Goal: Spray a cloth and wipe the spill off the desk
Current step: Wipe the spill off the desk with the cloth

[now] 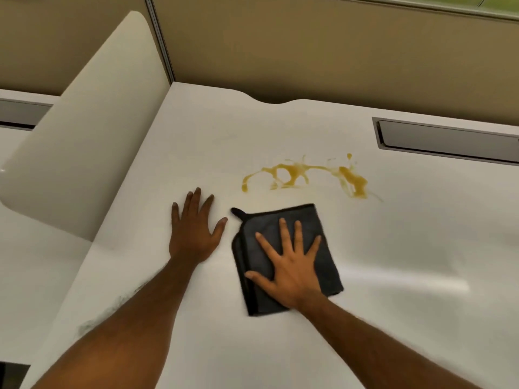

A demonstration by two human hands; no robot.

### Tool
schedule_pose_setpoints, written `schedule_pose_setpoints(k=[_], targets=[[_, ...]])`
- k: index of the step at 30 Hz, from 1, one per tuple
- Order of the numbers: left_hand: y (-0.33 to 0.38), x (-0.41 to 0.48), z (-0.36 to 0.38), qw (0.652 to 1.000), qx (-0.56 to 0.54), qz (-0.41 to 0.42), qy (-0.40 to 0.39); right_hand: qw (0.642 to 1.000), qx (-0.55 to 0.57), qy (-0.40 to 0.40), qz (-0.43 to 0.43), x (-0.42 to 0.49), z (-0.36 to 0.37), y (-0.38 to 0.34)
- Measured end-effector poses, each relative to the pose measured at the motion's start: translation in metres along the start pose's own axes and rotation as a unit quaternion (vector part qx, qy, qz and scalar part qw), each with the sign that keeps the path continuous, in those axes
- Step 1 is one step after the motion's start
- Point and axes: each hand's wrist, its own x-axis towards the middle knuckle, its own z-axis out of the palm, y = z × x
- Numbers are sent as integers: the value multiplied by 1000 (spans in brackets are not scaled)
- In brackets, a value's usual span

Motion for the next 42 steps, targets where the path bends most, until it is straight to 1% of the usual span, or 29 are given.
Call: schedule_pose_setpoints(k=[3,6,8,10,11,13,16,18,21,23,25,28,31,33,36,39,42], targets=[[-3,-2,-2,1000,-10,1,4,1000,15,8,-3,62,-10,-9],[-3,-1,-4,1000,-19,5,6,999,21,3,40,111,-21,18],[-2,-2,-4,1000,-23,4,12,995,34,9,97,117,-26,49],[-1,-3,-4,1000,-22,1,21,988,42,17,150,99,-27,71],[0,-3,-4,1000,-17,0,21,986,38,21,161,85,-24,74],[2,-3,-3,1000,-10,-2,16,989,17,27,142,51,-16,55],[2,-1,-4,1000,-4,-2,11,997,12,24,72,31,-6,5],[0,-1,-3,1000,-11,1,12,999,19,22,45,58,-8,-17],[-2,-2,-3,1000,-27,6,13,999,22,14,27,121,-18,-20],[-2,-2,-2,999,-32,8,11,999,26,8,39,152,-24,-4],[-4,-3,-2,1000,-29,13,3,996,42,11,83,165,-30,22],[-3,-3,-3,1000,-20,12,5,987,48,18,151,144,-31,57],[1,-1,-6,1000,-8,2,3,985,44,27,165,103,-27,65],[1,-1,-5,1000,-6,3,-1,988,35,26,145,74,-20,49],[1,0,-5,1000,-1,1,-6,997,22,23,67,50,-10,8],[0,-1,-4,1000,-18,6,-2,1000,22,16,10,83,-10,-20],[-1,0,-5,1000,-24,5,-8,1000,28,7,-11,143,-19,-20]])
